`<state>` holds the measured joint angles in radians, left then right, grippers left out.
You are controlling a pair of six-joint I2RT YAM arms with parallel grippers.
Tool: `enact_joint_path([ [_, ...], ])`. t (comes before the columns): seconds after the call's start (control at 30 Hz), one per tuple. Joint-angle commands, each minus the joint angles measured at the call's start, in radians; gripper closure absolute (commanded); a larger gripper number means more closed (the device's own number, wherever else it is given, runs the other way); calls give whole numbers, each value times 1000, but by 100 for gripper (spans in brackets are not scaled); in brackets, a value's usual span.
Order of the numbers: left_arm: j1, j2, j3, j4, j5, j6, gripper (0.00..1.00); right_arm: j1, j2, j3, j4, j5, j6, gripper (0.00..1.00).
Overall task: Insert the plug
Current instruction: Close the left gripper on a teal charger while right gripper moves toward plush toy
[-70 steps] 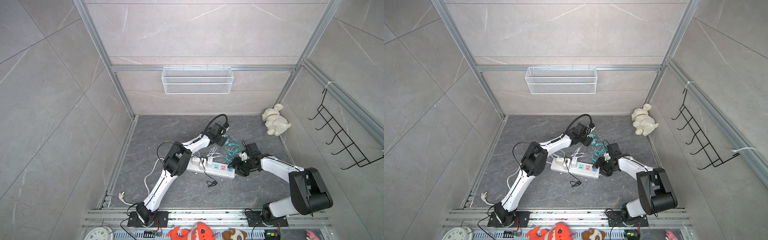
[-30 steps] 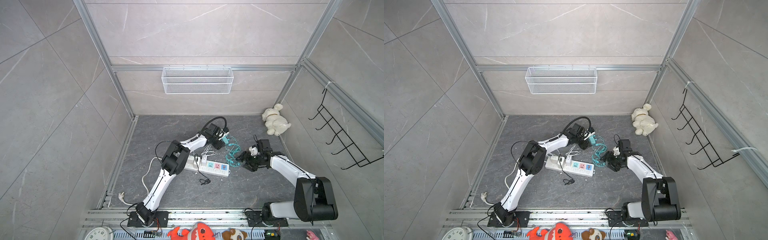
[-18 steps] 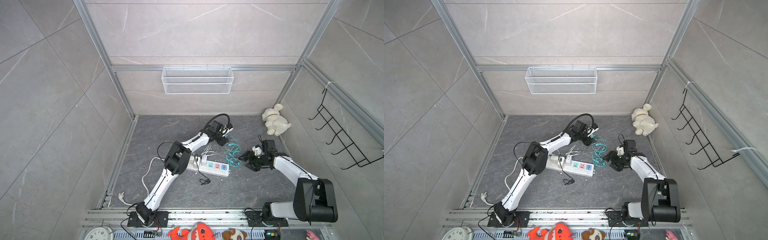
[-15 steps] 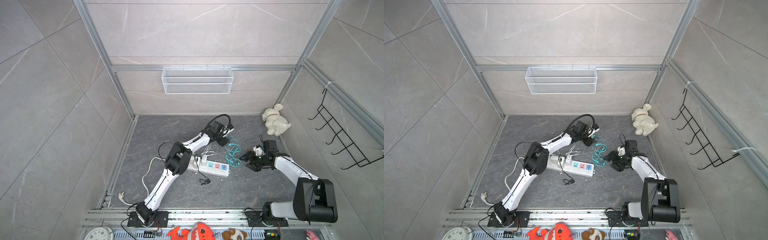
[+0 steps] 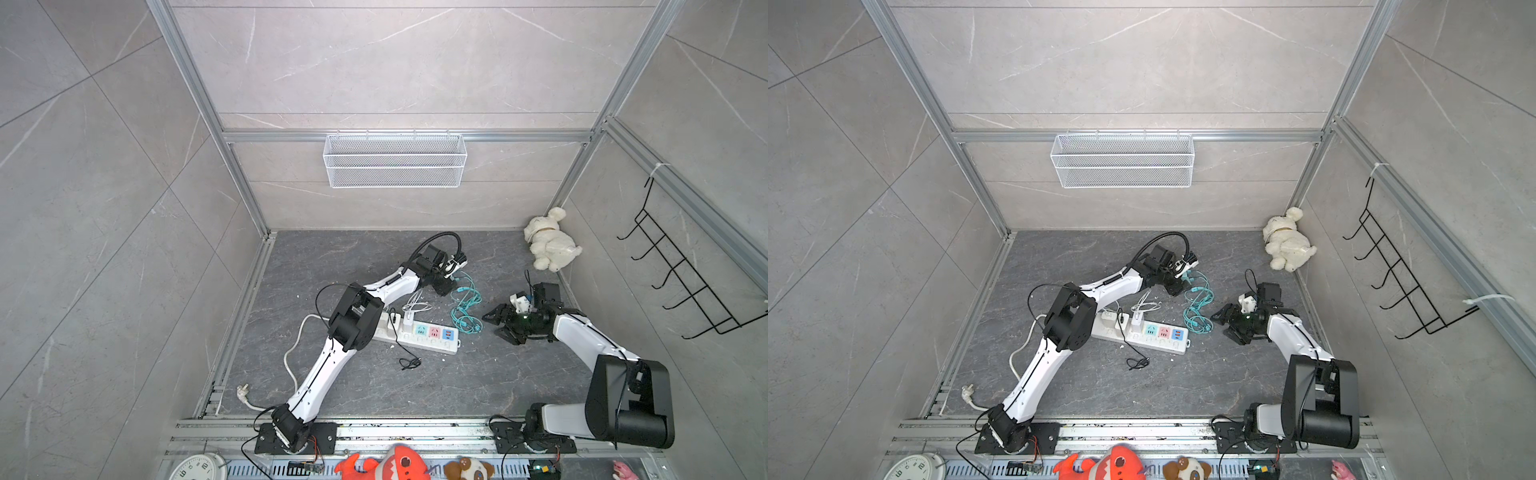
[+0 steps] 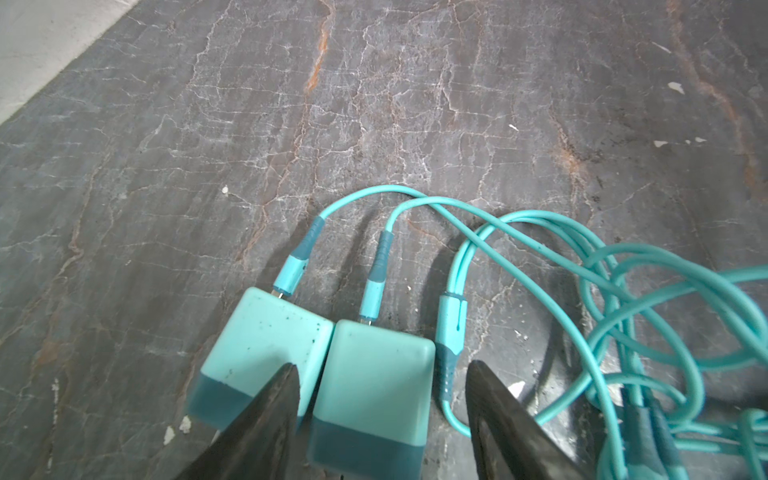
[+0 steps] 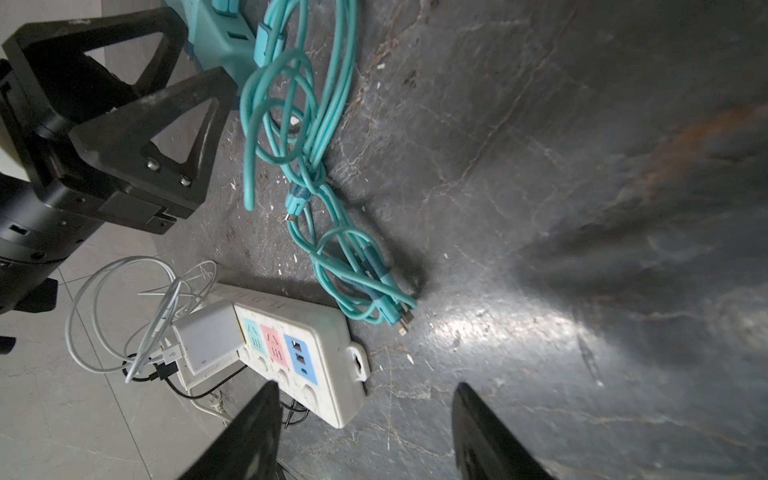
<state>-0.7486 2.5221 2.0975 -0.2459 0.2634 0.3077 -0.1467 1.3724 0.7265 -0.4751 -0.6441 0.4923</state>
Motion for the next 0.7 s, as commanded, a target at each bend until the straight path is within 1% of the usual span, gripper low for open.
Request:
enact_joint_path([
  [0.0,-10,-37,-30,-67,12,-12,36,-5,-2,21,8,1,-5,34],
  [0.1,-18,-52,-60,-41,23,-12,36,-6,33,58,60,8,36,34],
  [0.23,-23,-65,-77,-17,10,-22,36,-6,77,120,98,-10,61,34],
  [0.4,-23,-34,-27,-47,-7,-29,37,-4,125,192,119,-14,71,34],
  [0.5,-25,-28,-7,-65,-16,-32,41,-3,179,231,162,-19,96,34],
  [0.6,-24,-31,-4,-76,-25,-38,48,6,253,284,212,-14,127,34],
  [0.67,-25,-34,-6,-88,-35,-37,50,17,309,334,225,-16,139,34],
])
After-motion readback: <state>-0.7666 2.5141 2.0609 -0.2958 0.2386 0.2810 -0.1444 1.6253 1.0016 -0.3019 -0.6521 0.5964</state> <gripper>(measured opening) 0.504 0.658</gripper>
